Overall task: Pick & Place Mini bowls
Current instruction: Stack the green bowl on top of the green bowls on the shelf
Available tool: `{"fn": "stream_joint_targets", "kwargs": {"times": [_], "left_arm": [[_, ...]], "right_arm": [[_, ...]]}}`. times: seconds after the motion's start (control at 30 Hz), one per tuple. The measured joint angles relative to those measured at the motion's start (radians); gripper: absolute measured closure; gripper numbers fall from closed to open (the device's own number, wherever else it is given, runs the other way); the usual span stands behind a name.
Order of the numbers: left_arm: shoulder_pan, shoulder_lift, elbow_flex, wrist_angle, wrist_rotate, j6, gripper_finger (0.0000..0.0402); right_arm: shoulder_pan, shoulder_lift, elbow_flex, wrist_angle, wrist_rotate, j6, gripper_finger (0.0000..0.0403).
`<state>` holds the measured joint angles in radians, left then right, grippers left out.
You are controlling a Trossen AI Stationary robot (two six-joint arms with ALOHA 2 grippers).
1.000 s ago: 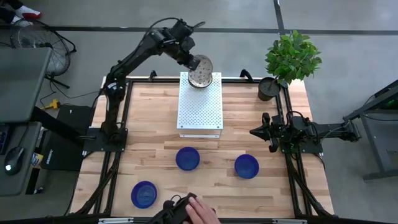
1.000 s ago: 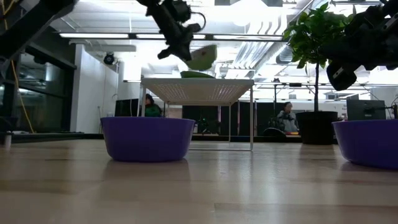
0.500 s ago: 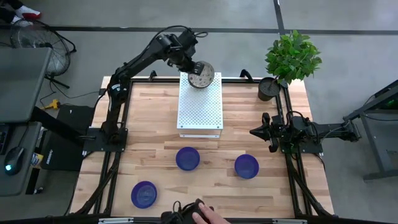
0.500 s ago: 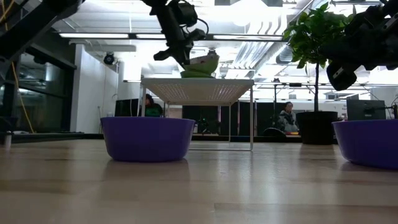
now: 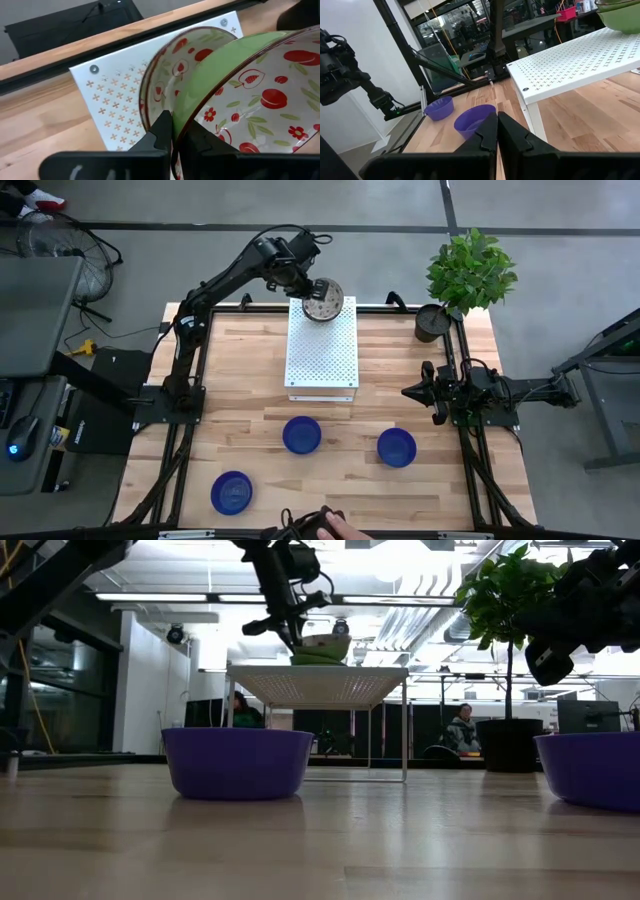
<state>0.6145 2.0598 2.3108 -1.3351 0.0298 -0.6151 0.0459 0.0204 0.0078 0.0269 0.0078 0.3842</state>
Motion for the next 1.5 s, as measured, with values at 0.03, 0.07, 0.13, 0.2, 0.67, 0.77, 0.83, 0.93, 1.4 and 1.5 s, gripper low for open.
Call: {"fn": "stream_joint_targets", "kwargs": {"times": [0.03,0.07,0.13,0.2,0.67,0.77,0.83,0.93,1.4,1.5], "left_arm": [[0.0,0.0,0.0,0.001,0.0,-0.001,0.0398],[0.0,0.0,0.0,0.0,-0.003,-0.001,0.0398],[-0.002,0.0,0.0,-0.002,-0.01,-0.003,0.0395],[-0.002,0.0,0.0,-0.001,-0.009,-0.003,0.0388],[0.0,0.0,-0.05,0.015,-0.014,-0.002,0.0383],[0.001,0.0,-0.05,0.036,-0.013,0.012,0.0382],[0.0,0.0,-0.05,0.05,-0.012,0.02,0.0382],[0.0,0.0,-0.05,0.054,-0.012,0.034,0.0382],[0.0,0.0,-0.05,0.053,-0.006,0.045,0.0311],[0.0,0.0,-0.05,0.053,-0.006,0.046,0.0294]], "right_arm": [[0.0,0.0,0.0,0.0,0.0,0.0,0.0402],[0.0,0.0,0.0,0.0,0.0,0.0,0.0402],[0.0,0.0,0.0,0.0,0.0,0.0,0.0402],[0.0,0.0,0.0,0.0,0.0,0.0,0.0402],[0.0,0.0,0.0,0.0,0.0,0.0,0.0402],[0.0,0.0,0.0,0.0,0.0,0.0,0.0402],[0.0,0.0,0.0,0.0,0.0,0.0,0.0402],[0.0,0.0,0.0,0.0,0.0,0.0,0.0402],[0.0,0.0,0.0,0.0,0.0,0.0,0.0402],[0.0,0.0,0.0,0.0,0.0,0.0,0.0402]]}}
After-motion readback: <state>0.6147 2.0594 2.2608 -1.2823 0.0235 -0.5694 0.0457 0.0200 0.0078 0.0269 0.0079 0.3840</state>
